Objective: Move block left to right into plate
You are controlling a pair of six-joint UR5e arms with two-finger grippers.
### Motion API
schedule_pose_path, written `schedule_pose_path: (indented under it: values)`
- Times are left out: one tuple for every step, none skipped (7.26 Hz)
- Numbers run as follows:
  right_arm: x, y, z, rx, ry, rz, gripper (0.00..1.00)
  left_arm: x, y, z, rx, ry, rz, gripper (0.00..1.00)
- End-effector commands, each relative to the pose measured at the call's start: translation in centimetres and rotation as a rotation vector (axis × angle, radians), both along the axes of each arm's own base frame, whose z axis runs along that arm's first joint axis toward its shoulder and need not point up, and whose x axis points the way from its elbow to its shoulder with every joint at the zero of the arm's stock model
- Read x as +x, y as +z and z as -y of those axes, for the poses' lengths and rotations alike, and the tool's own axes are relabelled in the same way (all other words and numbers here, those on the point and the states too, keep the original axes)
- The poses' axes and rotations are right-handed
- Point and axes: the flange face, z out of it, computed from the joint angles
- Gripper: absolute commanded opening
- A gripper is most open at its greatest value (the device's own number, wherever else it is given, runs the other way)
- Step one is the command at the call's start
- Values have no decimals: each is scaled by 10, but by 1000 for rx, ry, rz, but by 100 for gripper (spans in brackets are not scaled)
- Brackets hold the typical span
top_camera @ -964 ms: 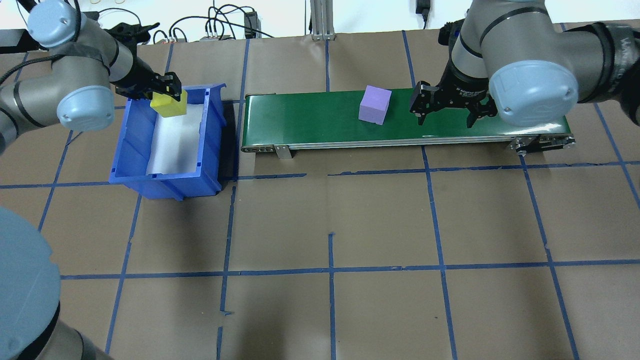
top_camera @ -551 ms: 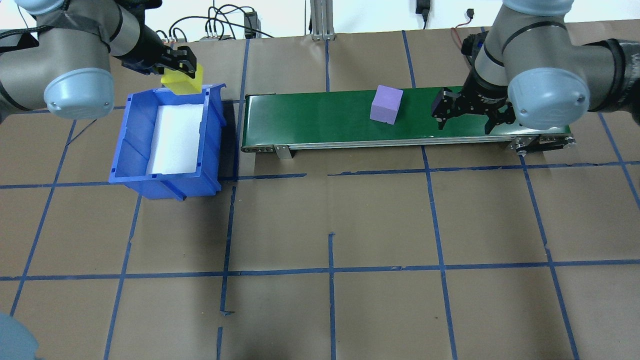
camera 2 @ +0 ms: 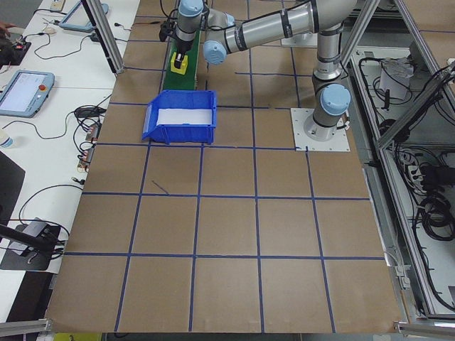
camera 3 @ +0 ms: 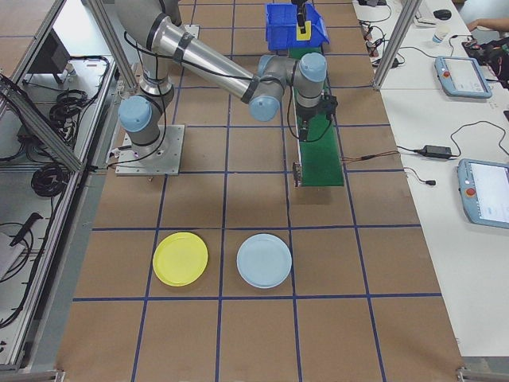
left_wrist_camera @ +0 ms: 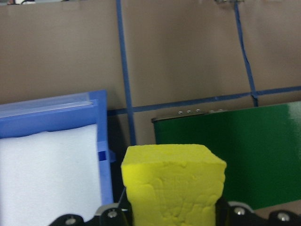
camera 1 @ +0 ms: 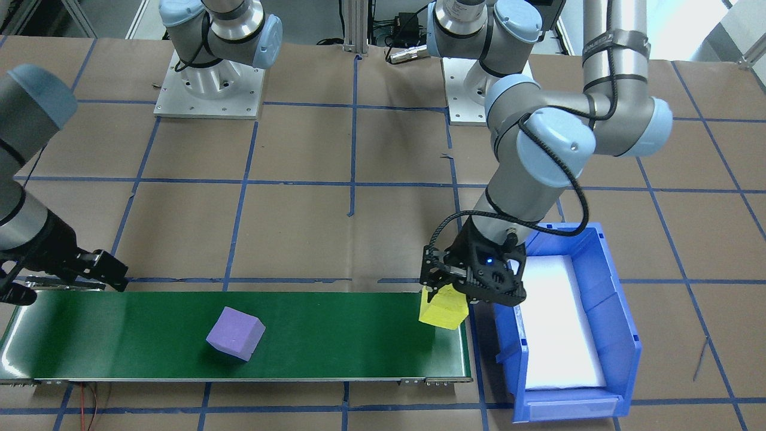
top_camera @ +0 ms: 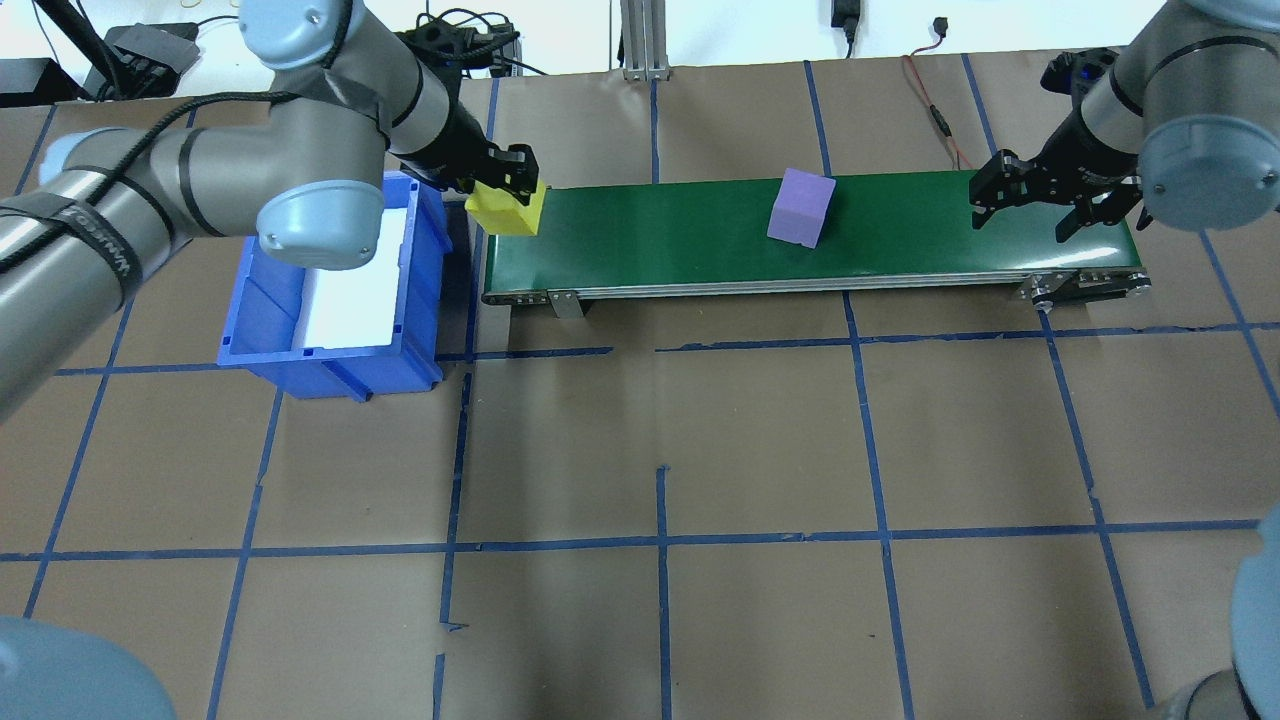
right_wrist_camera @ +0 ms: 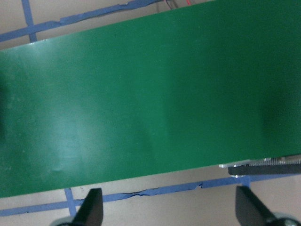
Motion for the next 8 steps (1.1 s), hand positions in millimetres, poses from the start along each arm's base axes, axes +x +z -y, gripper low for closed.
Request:
schedule_pose_path:
  values:
    - [-20,-2,27,-23,-22,37,100,-28,-58,7,51,-45,-7,69]
    - [-18,0,27,-32,-23,63,100,-28,-57,7,54,-37,-6,100]
    - [-18,-1,28,-33,-22,66,100,-27,-31,7,14,-31,-4,100]
    - [-17,-1,27,-33,-22,66,100,-23,-1,-3,10,-25,15,100]
    - [-18,-1,27,-32,-25,63,100,-12,32,-22,52,-7,73,100]
    - [-17,0,28,-34,-25,66,100,10,71,-46,98,25,123,100]
    - [-17,1,28,-35,-26,66,100,36,110,-74,148,67,126,100]
    - [-18,3,29,-39,-29,64,100,57,138,-105,215,102,129,100]
